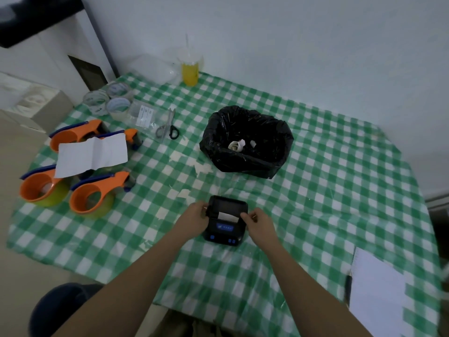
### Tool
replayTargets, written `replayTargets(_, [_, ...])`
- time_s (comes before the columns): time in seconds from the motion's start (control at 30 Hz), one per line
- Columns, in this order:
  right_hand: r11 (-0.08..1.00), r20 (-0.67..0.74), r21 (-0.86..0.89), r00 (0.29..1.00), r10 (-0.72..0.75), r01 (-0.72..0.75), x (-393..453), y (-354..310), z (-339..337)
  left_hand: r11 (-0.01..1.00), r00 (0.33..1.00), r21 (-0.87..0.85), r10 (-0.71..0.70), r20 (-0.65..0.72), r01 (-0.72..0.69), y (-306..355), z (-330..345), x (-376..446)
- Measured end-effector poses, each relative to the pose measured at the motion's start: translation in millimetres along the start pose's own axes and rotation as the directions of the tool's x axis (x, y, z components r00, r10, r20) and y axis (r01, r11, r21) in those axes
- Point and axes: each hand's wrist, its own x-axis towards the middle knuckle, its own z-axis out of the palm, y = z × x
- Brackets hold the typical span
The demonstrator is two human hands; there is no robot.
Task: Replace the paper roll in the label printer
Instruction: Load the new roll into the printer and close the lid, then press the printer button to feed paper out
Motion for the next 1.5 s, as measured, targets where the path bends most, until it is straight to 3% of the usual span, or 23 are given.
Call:
replayTargets(0.07, [0.994,-0.036,0.111,0.999,0.014,-0.01,-7.2,9.5,2.0,0.996,0.997,-0.068,0.056,0.044,-0.053,0.2,1.6,-11.4])
replayTargets(0.2, [0.994,-0.023,0.107,1.0,0.002,0.001,-19.5,15.8,3.7,0.984,0.988,-0.1,0.151,0.042,-0.146,-0.6,10.4,-29.6])
replayTargets(0.33, [0.992,-0.026,0.126,1.0,0.008,-0.005,-27.2,26.0,9.6,0.992,0.993,-0.069,0.114,0.042,-0.111,-16.7,19.2,-31.2])
replayTargets(0.73, [0.991,-0.012,0.133,1.0,-0.005,0.007,-40.0,37.1,17.6,0.958,0.99,0.256,0.108,0.09,-0.128,-28.8,15.7,-23.1])
replayTargets(1.1, [0.993,-0.077,0.113,0.996,0.036,-0.027,-47.3,30.8,26.3,0.942,0.985,0.293,0.144,0.094,-0.165,-33.1,14.9,-16.9])
replayTargets(1.5, [0.992,-0.055,0.12,0.997,0.045,-0.038,-46.5,34.1,34.1,0.952,0.985,0.259,0.15,0.083,-0.167,-37.6,16.1,-15.2])
